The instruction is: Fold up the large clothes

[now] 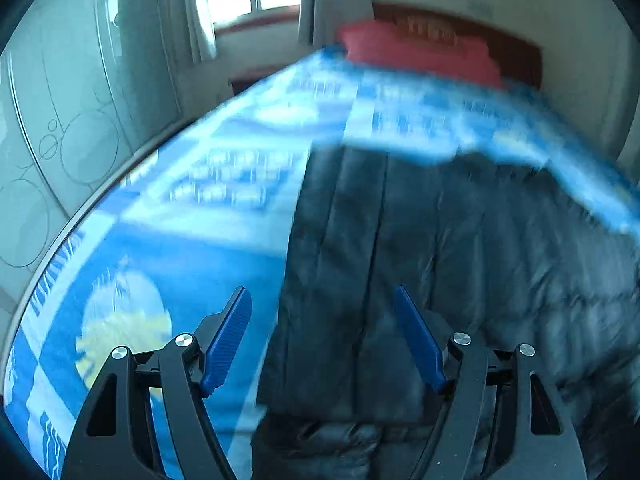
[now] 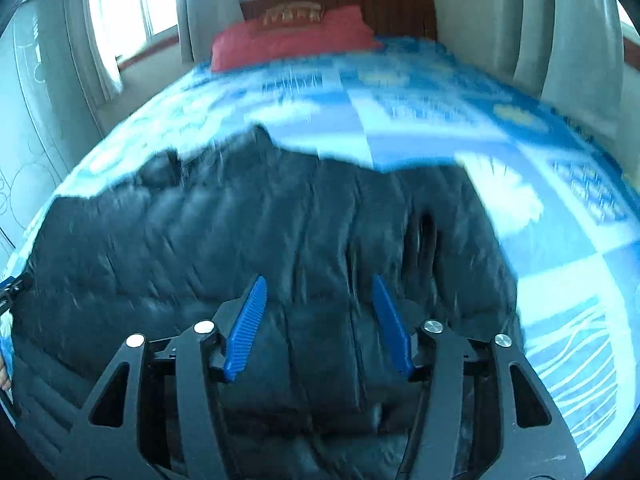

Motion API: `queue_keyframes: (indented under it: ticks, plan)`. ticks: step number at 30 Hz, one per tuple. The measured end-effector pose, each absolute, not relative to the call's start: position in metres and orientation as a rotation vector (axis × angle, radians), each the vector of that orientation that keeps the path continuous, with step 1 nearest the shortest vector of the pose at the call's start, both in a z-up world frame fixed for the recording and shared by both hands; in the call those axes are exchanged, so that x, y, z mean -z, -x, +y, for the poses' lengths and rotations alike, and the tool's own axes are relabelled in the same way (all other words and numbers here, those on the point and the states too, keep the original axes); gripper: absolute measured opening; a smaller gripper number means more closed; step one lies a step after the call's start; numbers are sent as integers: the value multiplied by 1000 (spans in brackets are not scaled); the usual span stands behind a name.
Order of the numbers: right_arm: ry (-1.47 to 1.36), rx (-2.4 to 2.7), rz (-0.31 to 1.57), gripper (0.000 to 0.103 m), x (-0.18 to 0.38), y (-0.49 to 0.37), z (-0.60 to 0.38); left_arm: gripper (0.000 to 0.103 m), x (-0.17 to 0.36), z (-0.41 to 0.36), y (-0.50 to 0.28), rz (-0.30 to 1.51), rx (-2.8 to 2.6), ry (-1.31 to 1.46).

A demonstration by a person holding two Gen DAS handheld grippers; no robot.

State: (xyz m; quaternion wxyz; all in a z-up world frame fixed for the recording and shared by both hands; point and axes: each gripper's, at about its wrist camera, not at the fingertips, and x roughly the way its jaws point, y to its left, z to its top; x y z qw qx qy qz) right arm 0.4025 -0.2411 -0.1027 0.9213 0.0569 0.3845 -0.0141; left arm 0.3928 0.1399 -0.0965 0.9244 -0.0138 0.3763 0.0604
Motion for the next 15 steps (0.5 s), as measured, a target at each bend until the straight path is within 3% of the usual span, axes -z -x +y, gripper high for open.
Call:
queue_keyframes:
  ticks: [4,12,15]
  plan:
    - [-111,53,811,60,110,-438,-232,73,86,127,-429,744,-107,-18]
    - [-80,81,881,65,152,-470,-227,77,148,142,-494,921,-171,32]
    - [-96,100,885,64,142,-468,-226,75,140,136,-491,918,-202,-10]
